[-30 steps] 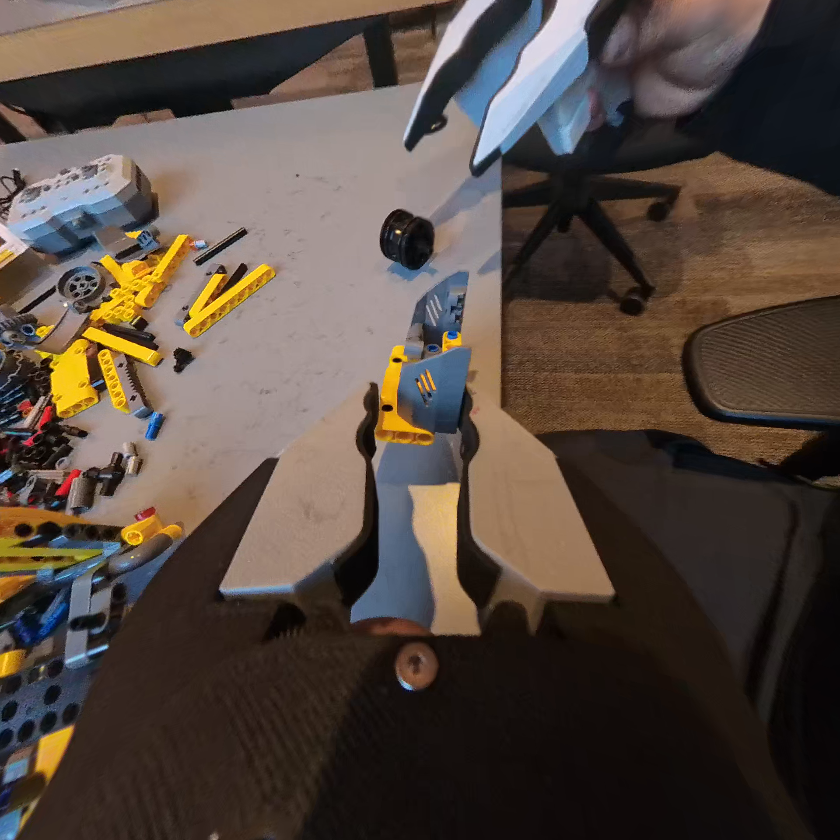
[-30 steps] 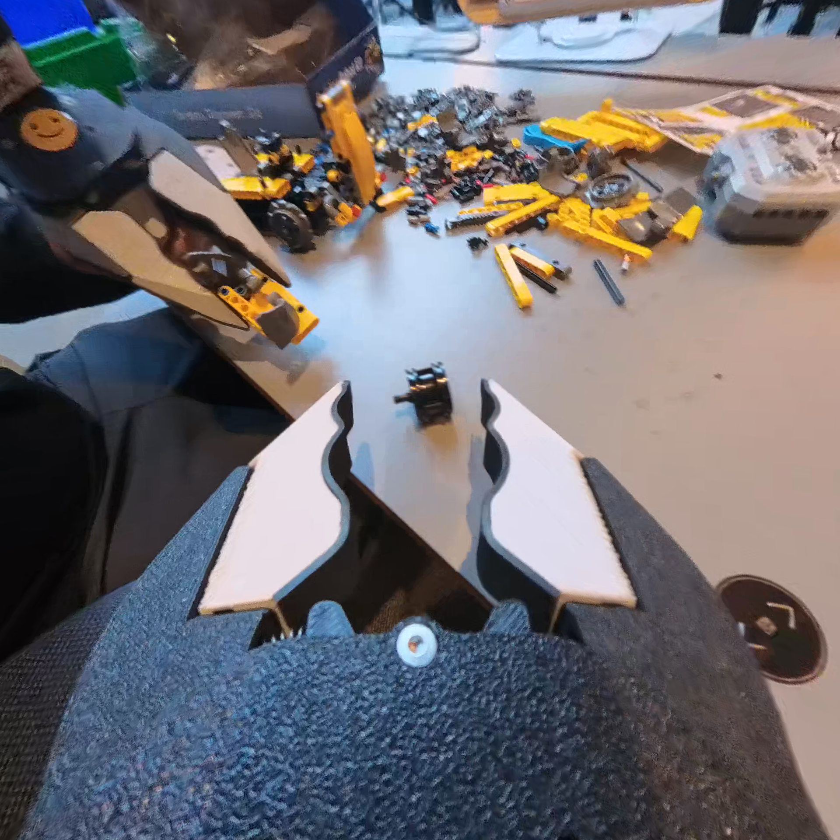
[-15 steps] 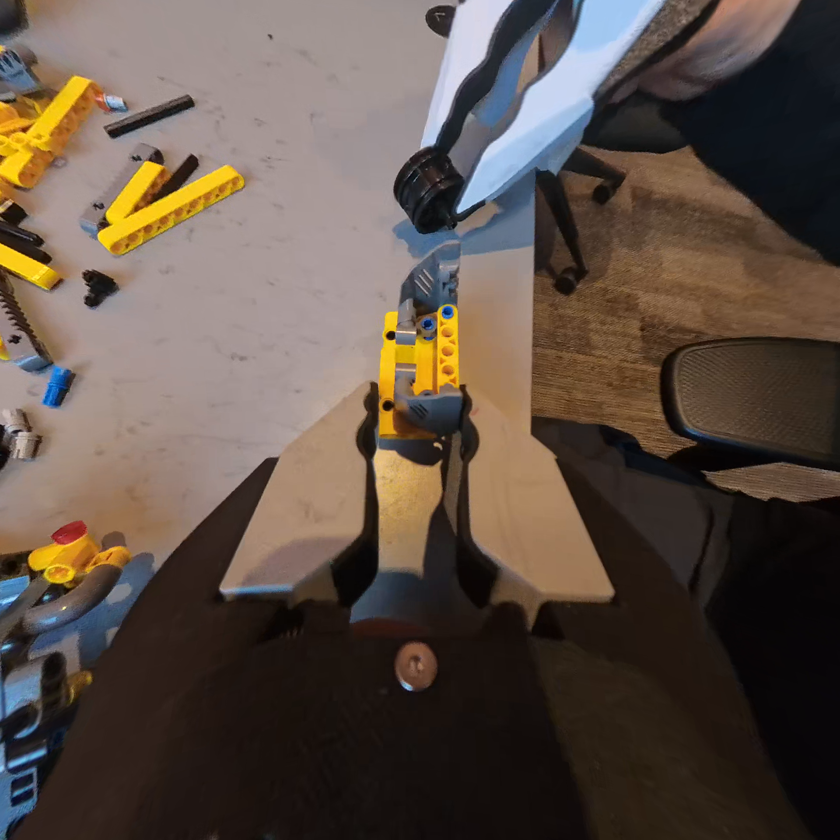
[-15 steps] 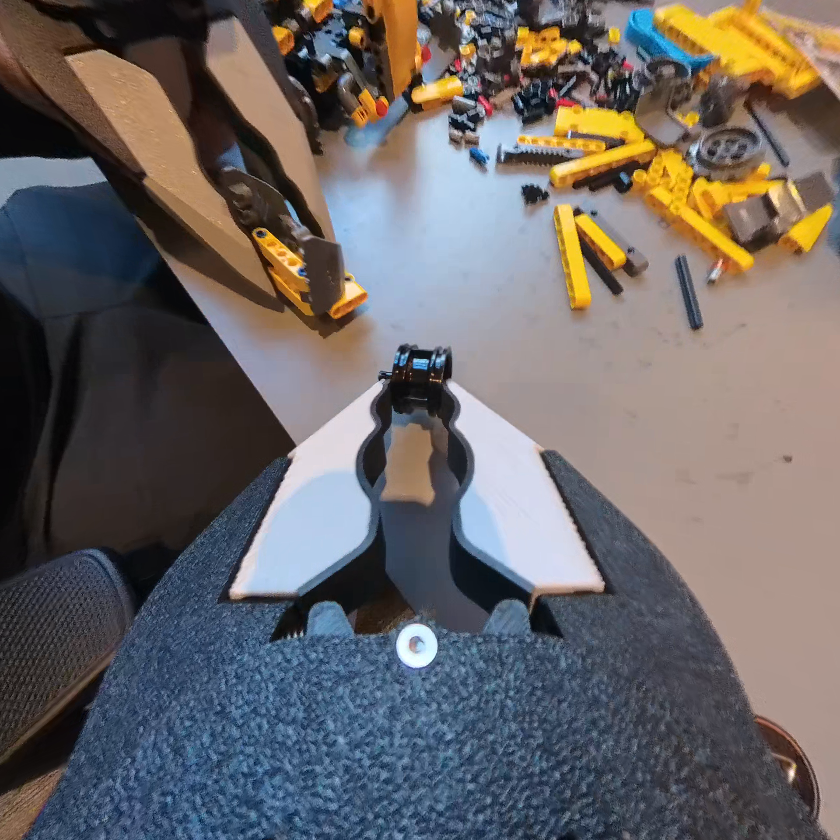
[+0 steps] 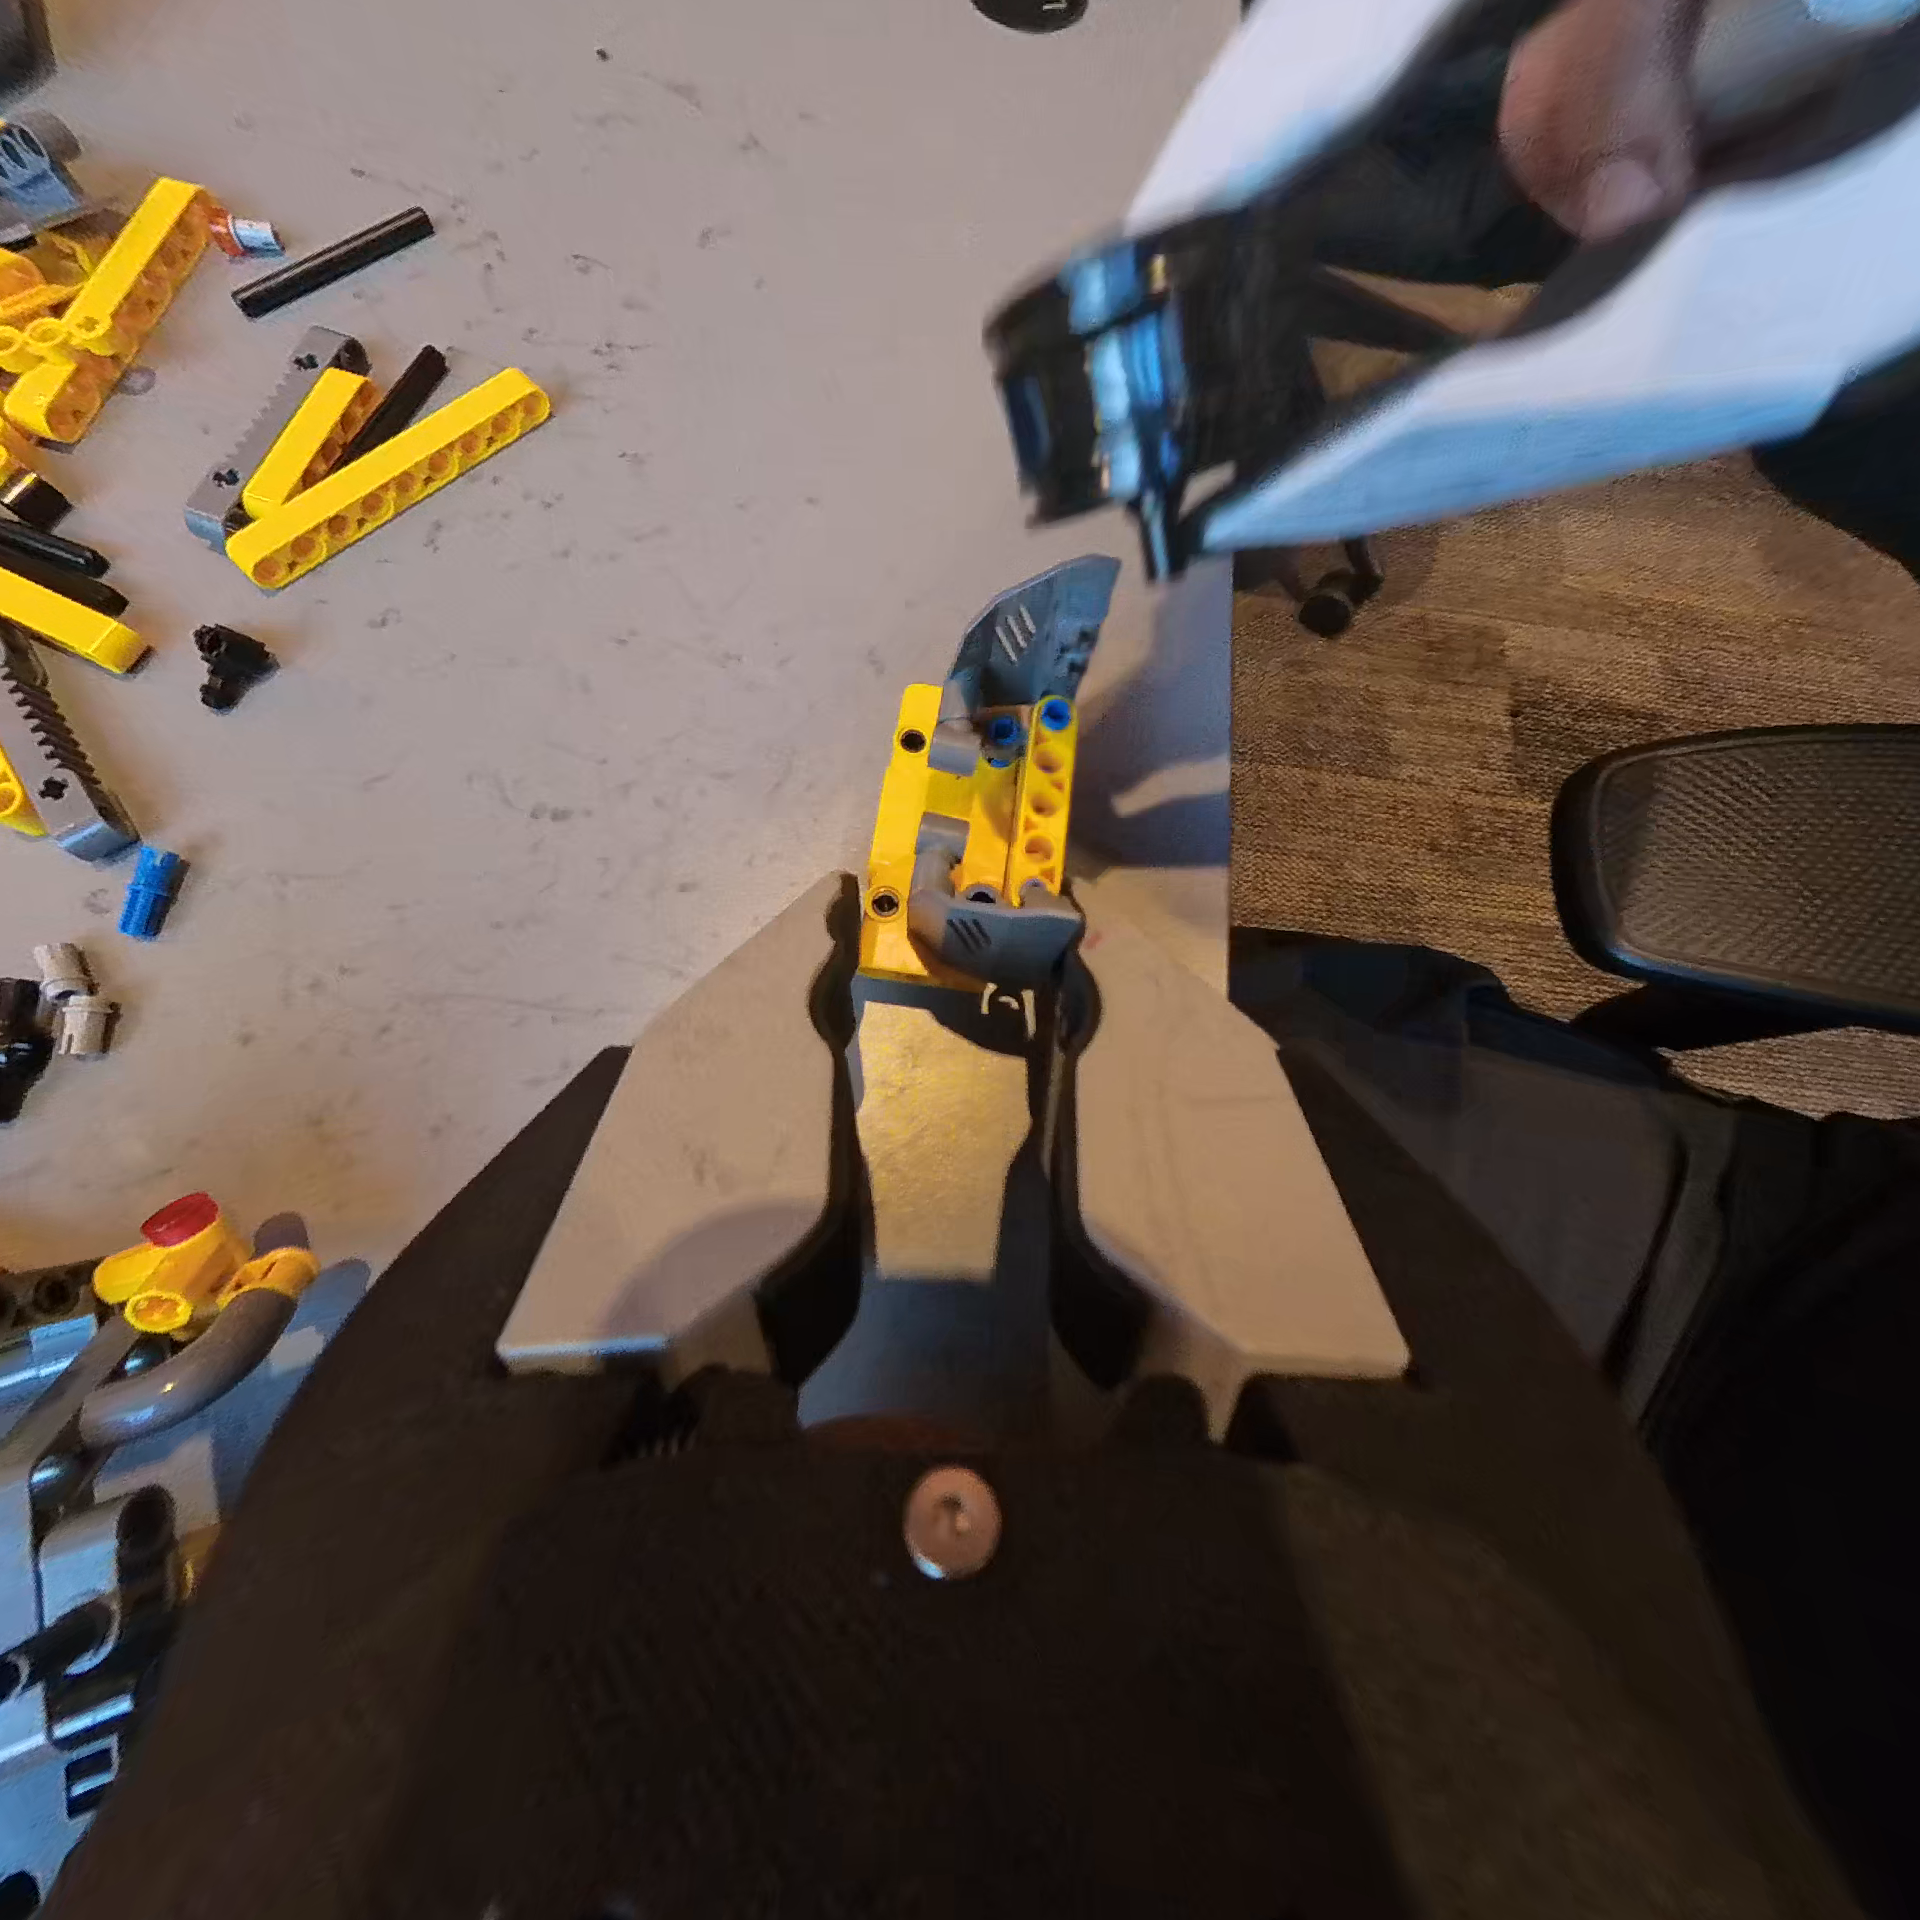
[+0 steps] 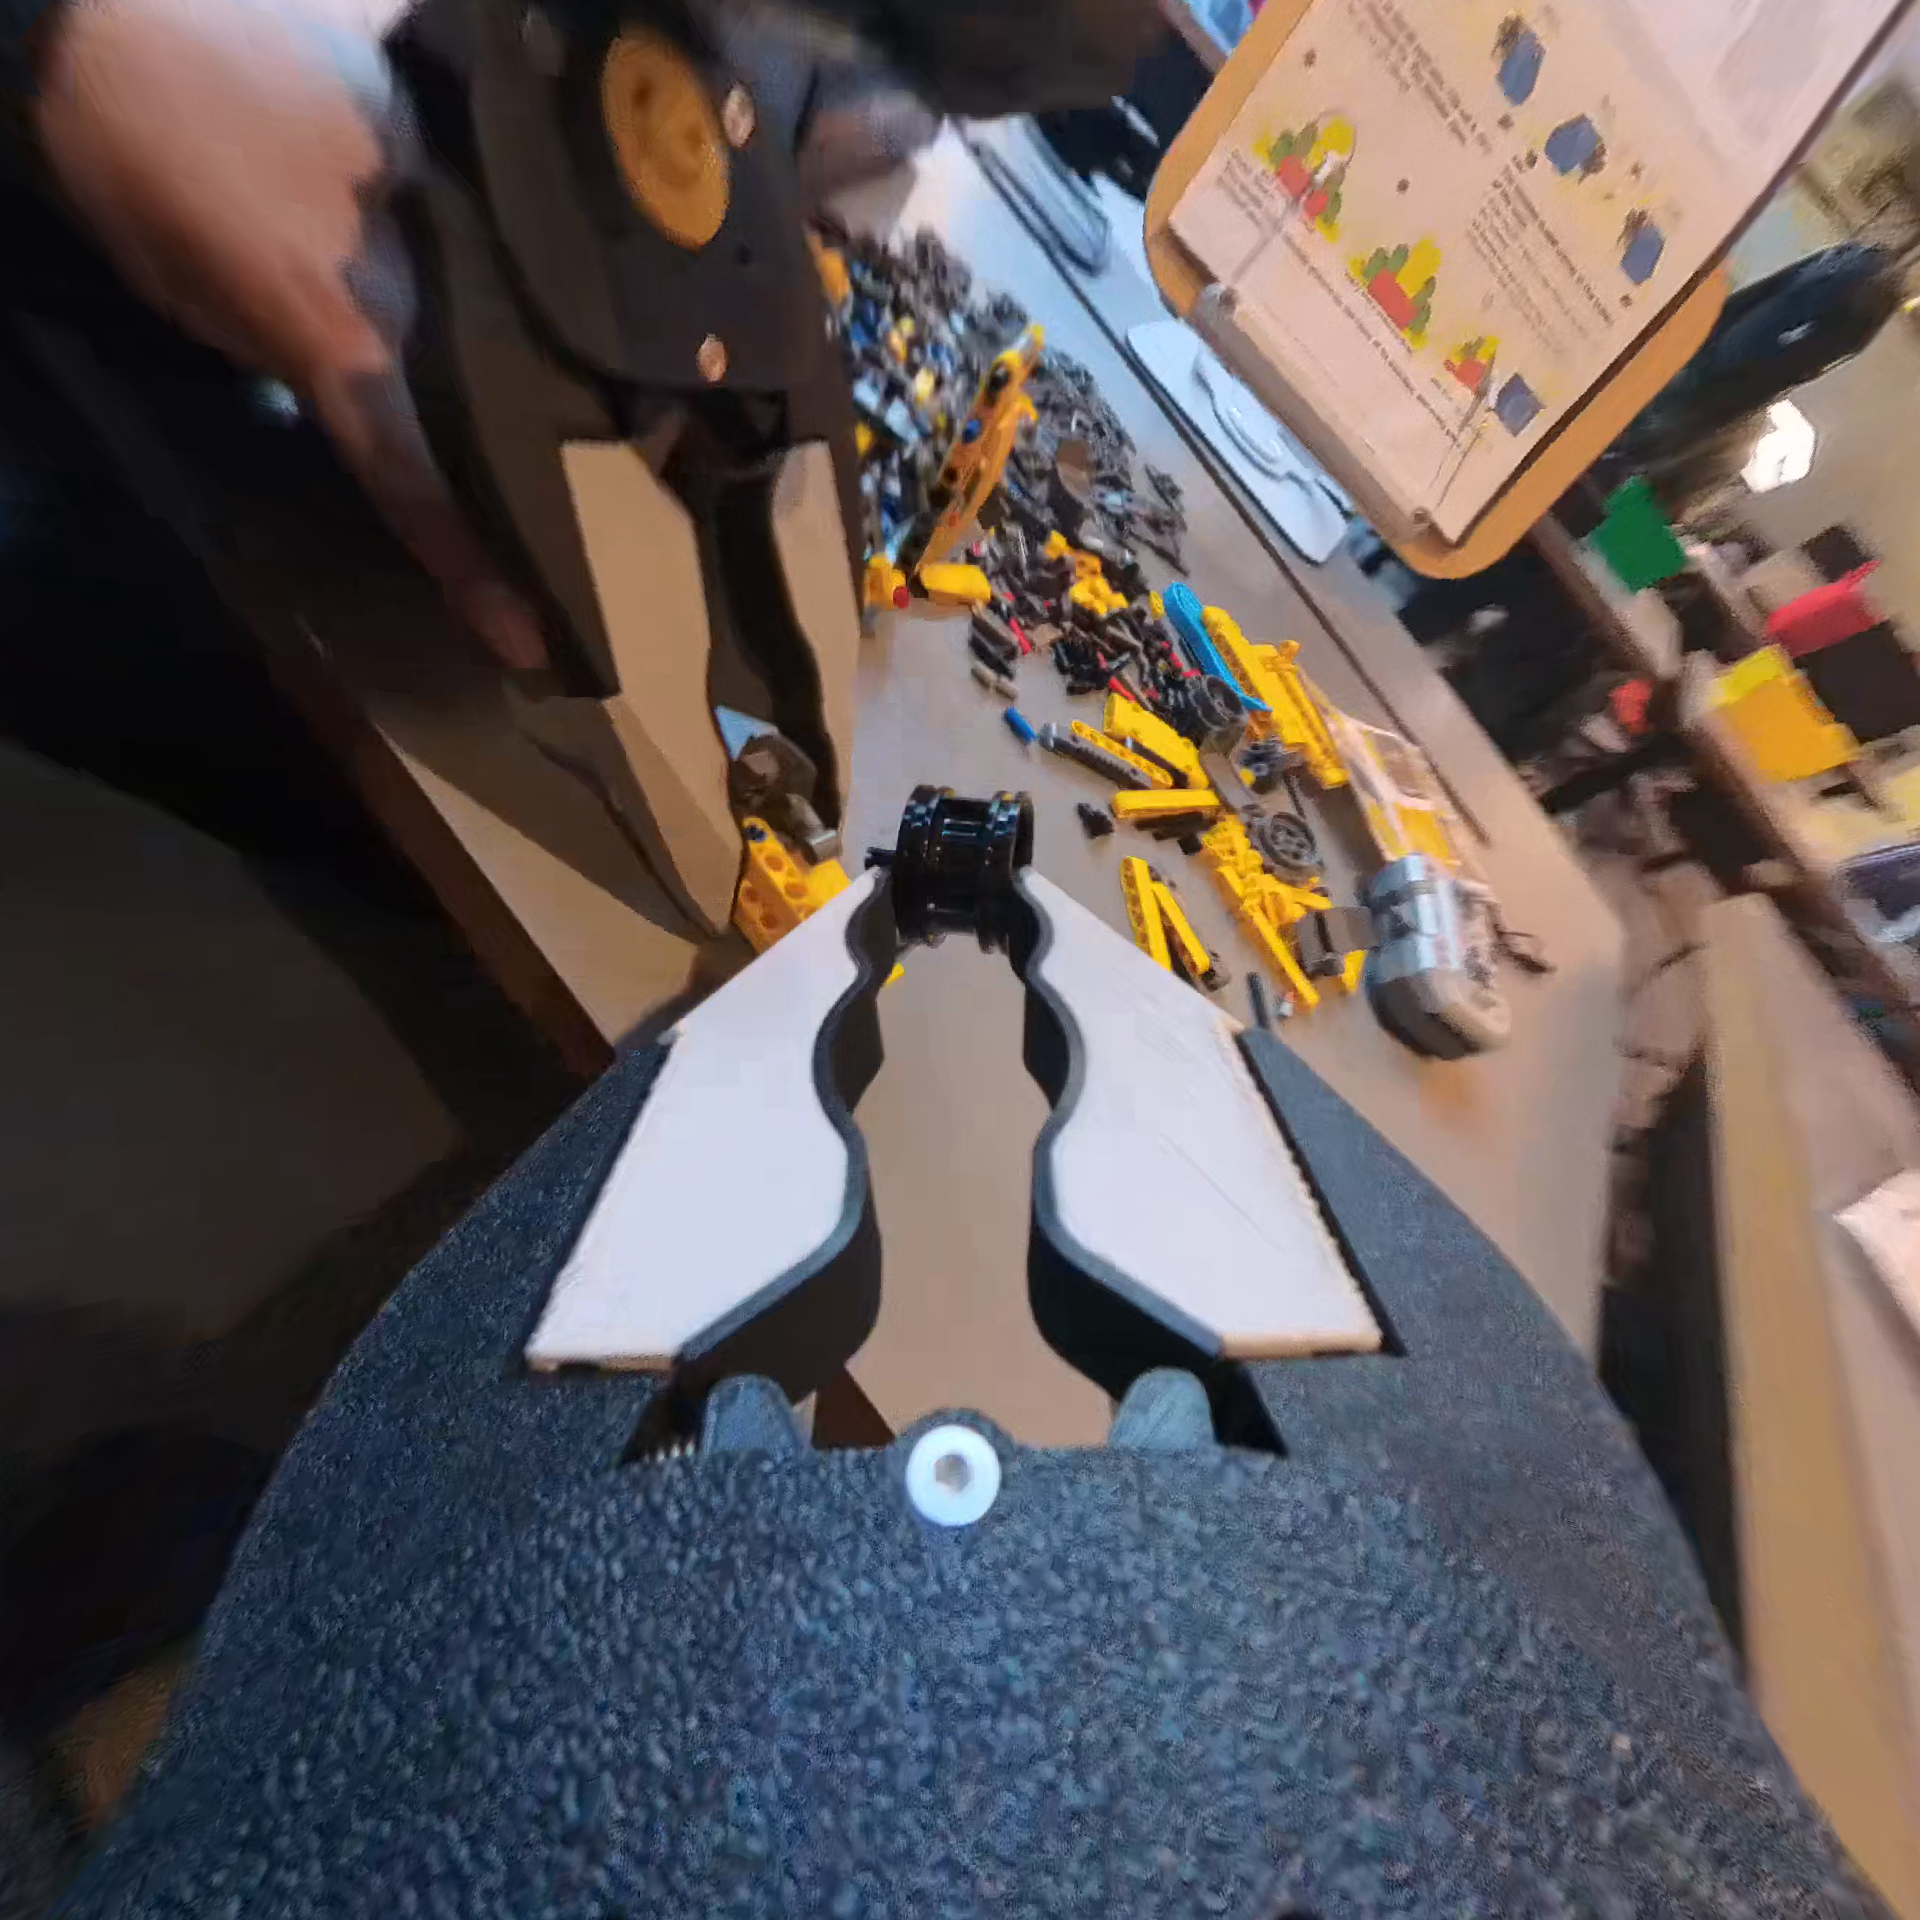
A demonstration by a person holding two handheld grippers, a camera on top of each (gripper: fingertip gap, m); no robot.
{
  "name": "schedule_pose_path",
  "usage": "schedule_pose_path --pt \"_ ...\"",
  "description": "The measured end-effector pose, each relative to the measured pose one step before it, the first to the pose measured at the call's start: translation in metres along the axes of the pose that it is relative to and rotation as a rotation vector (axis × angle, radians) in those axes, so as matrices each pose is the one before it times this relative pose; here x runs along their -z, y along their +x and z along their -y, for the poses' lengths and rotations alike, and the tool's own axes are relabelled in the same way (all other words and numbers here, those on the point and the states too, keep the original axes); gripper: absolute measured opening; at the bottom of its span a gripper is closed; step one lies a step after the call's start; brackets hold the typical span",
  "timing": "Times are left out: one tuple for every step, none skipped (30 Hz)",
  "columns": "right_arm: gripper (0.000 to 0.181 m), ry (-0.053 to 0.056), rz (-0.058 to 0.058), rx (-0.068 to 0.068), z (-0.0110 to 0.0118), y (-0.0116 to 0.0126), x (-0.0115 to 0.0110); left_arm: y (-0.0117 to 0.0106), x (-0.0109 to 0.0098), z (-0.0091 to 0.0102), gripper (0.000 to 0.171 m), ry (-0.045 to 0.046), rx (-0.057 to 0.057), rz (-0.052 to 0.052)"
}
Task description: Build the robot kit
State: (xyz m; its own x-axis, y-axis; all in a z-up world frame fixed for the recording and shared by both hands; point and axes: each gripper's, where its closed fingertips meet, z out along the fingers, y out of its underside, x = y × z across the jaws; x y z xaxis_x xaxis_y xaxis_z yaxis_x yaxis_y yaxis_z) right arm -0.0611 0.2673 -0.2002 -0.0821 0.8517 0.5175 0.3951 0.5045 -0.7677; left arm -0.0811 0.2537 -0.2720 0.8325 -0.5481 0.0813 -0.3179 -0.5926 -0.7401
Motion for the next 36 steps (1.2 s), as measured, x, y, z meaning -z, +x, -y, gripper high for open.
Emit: schedule_pose_path --pt "0.021 -0.0398 -0.0421 0.0672 -0.00206 -0.00372 -0.00296 0.00008 -0.00005 -0.0004 0.035 -0.00249 -0.0055 0.0045" --pt "0.021 -0.0303 -0.047 0.0548 -0.00112 -0.00222 -0.00224 0.00033 -0.00039 -0.00067 0.038 -0.00483 -0.0064 0.0028" --pt "0.021 -0.0152 -0.0302 0.0402 0.00077 -0.00358 -0.00154 0.00055 -0.0003 -0.00031 0.038 -0.00275 -0.0063 0.0011" --pt "0.021 -0.0032 -0.0137 0.0267 0.00216 -0.00517 -0.00102 0.00024 -0.00019 -0.00008 0.037 -0.00093 -0.0038 0.0013" --pt "0.021 -0.0006 -0.0109 0.021 0.00196 -0.00465 -0.00075 0.00078 -0.00013 0.0001 0.036 0.00036 -0.004 -0.0038" --pt "0.021 -0.0062 -0.0149 0.0234 0.00035 -0.00339 -0.00097 0.00133 0.00013 0.00023 0.035 0.00123 -0.0027 -0.0094" --pt "0.021 -0.0135 -0.0228 0.0238 -0.00156 -0.00138 -0.00119 0.00128 0.0004 0.00057 0.034 0.00468 -0.0003 -0.0114" --pt "0.021 -0.0176 -0.0241 0.0204 -0.00292 -0.00028 -0.00155 0.001 0.00058 0.00077 0.033 0.00706 0.0031 -0.0111" --pt "0.021 -0.0155 -0.0162 0.0158 -0.00283 -0.00047 -0.00144 0.00102 0.00034 0.00041 0.033 0.00337 0.0061 -0.0149" --pt "0.021 -0.0083 -0.0096 0.0121 -0.00148 -0.0002 -0.00104 0.00028 0.00013 0.00013 0.033 0.00108 0.0112 -0.0114" --pt "0.021 -0.0042 -0.0029 0.0135 -0.00033 -0.00015 -0.00039 -0.0003 0.00024 0.0004 0.033 0.00264 0.0132 -0.0099" --pt "0.02 -0.0049 0.0017 0.0159 0.00014 0.00019 -0.00011 0.00013 0.0002 0.00006 0.033 0.00116 0.0121 -0.0111" --pt "0.021 -0.0086 0.0033 0.0148 0.00015 0.00052 -0.00033 0.00004 0.00028 0.00018 0.033 0.0013 0.0118 -0.0105" --pt "0.021 -0.0093 0.0042 0.0184 0.00009 0.00053 -0.00026 -0.00024 0.00023 0.00039 0.033 0.00304 0.0118 -0.0081" --pt "0.021 -0.0077 0.0045 0.0281 0.00039 0.00036 -0.00015 0.00013 0.00035 0.00028 0.033 0.00252 0.0106 -0.0109" --pt "0.021 -0.0107 0.0061 0.0328 0.00013 0.0001 -0.00048 -0.00008 0.00036 0.00029 0.033 0.00264 0.0108 -0.0082" --pt "0.021 -0.0126 0.0084 0.0287 0.00007 0.00007 -0.00065 -0.00028 0.00009 0.00016 0.033 0.00104 0.0076 -0.0051" --pt "0.021 -0.0123 0.0123 0.0234 0.00037 -0.00011 -0.00052 -0.00009 0.00008 0.00013 0.033 0.00052 0.0023 -0.0023" --pt "0.021 -0.0137 0.013 0.0216 0.00042 0.00001 -0.00045 -0.00012 0.00001 0.00003 0.033 -0.00006 -0.0001 -0.0002" --pt "0.021 -0.0135 0.0107 0.0216 0.0002 0.00009 -0.00055 -0.00015 0.00006 0.00021 0.033 0.00088 0.0003 -0.0002" --pt "0.021 -0.0114 0.0083 0.0191 0.00017 0.00026 -0.00081 -0.00037 -0.00005 0.00019 0.033 0.00074 0.0038 -0.001" --pt "0.021 -0.0093 0.0053 0.0136 0.00012 0.00027 -0.00083 -0.00066 0.00021 0.00016 0.033 0.00107 0.0067 -0.0013" --pt "0.02 -0.0062 0.0046 0.0097 0.00028 0.00016 -0.00072 -0.00058 0.00008 0.00008 0.033 0.00052 0.0087 -0.0036" --pt "0.021 -0.003 0.007 0.0064 0.00025 -0.0002 -0.0006 -0.00019 -0.00006 -0.00033 0.033 -0.00243 0.0085 -0.0055" --pt "0.021 -0.0019 0.0115 -0.0003 -0.00013 -0.00013 -0.0006 -0.00024 -0.00026 -0.00031 0.033 -0.00265 0.0073 -0.0052" --pt "0.02 -0.0033 0.0179 -0.0121 -0.00041 0.00009 -0.00058 -0.00033 -0.00018 0.00004 0.033 -0.00045 0.0052 -0.0017" --pt "0.02 -0.0038 0.0259 -0.0219 -0.00057 -0.00008 -0.00071 -0.00038 -0.00005 0.00017 0.033 0.00017 0.0018 0.0013" --pt "0.021 -0.0039 0.0312 -0.0218 -0.00031 -0.0005 -0.00072 -0.0003 -0.00007 0.00005 0.033 0.00023 0.0 0.0027" --pt "0.021 -0.003 0.0234 -0.0084 -0.00016 -0.00026 -0.00068 -0.0005 0.00009 0.0001 0.033 0.00037 0.0005 0.0034" --pt "0.021 -0.0013 0.0103 0.0133 0.0 0.00007 -0.00048 -0.00062 0.00014 0.0 0.033 0.00044 0.0015 0.0034" --pt "0.02 -0.0015 0.0033 0.0347 0.0002 -0.00012 -0.00014 -0.00029 0.00001 -0.00007 0.033 -0.00017 -0.0003 0.0029" --pt "0.02 -0.0045 0.0025 0.0464 0.00016 -0.00031 0.00034 -0.00011 -0.00007 -0.00007 0.033 -0.00058 -0.0042 0.0035" --pt "0.02 -0.0051 0.0069 0.0431 0.00048 -0.00077 0.00049 -0.00014 0.00005 -0.0001 0.033 -0.00059 -0.0046 0.005" --pt "0.02 -0.002 0.0115 0.0315 0.00066 -0.00098 0.00075 -0.00066 0.00003 0.00008 0.033 -0.0002 -0.0029 0.0067" --pt "0.02 -0.0008 0.0067 0.0217 0.00034 -0.00055 0.00018 -0.00006 -0.00003 -0.00013 0.033 -0.00106 -0.0041 0.0031" --pt "0.02 0.0018 -0.0038 0.0177 -0.00004 0.00005 -0.00025 -0.00018 -0.00008 -0.00005 0.033 -0.00022 -0.0041 0.0049"
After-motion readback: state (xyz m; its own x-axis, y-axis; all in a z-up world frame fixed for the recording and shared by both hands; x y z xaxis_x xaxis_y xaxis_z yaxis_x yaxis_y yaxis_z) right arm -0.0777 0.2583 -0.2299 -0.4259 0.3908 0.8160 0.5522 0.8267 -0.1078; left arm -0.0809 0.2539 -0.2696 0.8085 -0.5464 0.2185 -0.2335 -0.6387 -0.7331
